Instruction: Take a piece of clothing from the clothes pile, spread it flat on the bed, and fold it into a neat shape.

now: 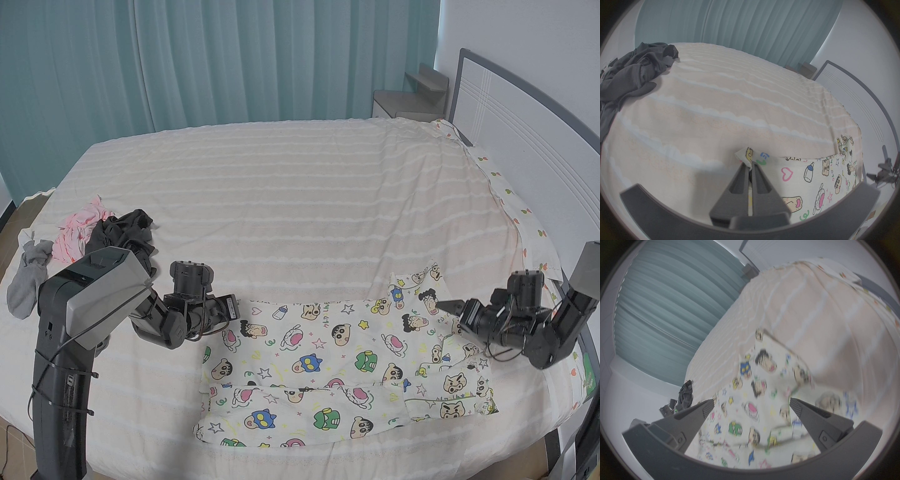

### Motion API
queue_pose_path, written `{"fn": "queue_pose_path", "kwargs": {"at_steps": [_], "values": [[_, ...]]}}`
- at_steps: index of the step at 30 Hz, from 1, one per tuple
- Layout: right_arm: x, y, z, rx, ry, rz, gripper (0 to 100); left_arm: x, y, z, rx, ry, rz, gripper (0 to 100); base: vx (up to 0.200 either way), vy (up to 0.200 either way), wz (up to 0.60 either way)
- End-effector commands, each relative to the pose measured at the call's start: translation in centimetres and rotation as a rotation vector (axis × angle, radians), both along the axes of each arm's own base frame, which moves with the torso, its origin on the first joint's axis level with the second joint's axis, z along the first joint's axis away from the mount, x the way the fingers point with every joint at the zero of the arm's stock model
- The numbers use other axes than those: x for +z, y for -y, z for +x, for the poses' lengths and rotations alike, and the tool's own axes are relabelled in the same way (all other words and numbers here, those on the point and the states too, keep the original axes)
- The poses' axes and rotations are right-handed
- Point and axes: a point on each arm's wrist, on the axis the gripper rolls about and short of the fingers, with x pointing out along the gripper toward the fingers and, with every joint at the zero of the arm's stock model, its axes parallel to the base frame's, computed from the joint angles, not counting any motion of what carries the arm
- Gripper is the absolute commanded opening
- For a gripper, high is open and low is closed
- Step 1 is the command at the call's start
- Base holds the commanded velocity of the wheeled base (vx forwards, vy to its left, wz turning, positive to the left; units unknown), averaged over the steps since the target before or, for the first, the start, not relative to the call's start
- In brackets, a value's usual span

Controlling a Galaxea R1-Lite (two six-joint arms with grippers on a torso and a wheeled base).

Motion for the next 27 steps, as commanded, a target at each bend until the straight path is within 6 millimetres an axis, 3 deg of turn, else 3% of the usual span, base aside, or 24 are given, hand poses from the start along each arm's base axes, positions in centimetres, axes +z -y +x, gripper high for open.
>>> {"fn": "queue_pose_path", "kwargs": {"at_steps": [1,12,20,27], "values": [[-0.5,5.5,7.4,-0.056,0.063,-0.175,100,1.9,-1.4,-0.2,0.048,0.052,-0.002,0,0.000,0.000,0.00],[-3.4,5.3,12.2,0.078,0.060,-0.338,100,2.3,-1.4,-0.5,0.054,0.055,0.005,0,0.000,0.000,0.00],[-3.4,2.0,14.1,0.198,0.068,-0.315,100,2.2,-1.2,-0.6,0.051,0.051,0.007,0,0.000,0.000,0.00],[-4.2,0.7,15.8,0.227,0.089,-0.315,100,2.2,-1.2,-0.7,0.051,0.048,0.007,0,0.000,0.000,0.00]]}}
